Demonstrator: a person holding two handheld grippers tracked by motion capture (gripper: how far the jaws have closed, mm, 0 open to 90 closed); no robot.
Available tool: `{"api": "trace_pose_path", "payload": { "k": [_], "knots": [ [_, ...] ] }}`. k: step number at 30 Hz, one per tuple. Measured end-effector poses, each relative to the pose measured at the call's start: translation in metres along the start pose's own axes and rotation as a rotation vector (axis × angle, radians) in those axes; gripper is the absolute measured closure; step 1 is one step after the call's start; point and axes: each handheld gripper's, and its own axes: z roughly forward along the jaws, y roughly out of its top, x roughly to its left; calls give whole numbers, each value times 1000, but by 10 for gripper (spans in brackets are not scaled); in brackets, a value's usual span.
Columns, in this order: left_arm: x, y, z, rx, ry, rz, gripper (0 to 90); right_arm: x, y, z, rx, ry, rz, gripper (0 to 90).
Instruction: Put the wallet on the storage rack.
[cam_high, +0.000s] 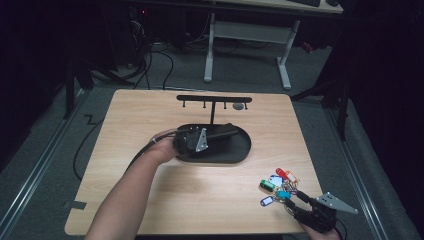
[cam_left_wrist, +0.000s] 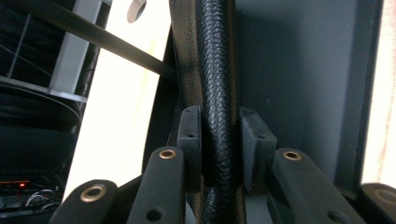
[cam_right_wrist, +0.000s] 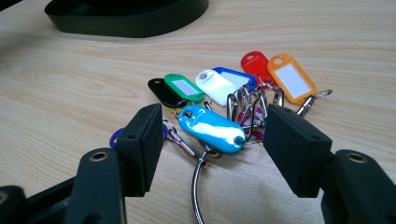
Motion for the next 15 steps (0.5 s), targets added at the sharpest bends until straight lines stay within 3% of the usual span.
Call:
{"api": "trace_pose_path", "payload": {
  "k": [5,11,15],
  "knots": [
    [-3,1,1,7,-16,-5,728,0,0,-1,-4,-1,-2,384],
    [-12,0,6,28,-36,16,695,2,1,-1,-4,0,-7,384],
    [-10,-2,8,38,-37,-1,678,2,1,0,-1,1,-7,384]
  ]
}}
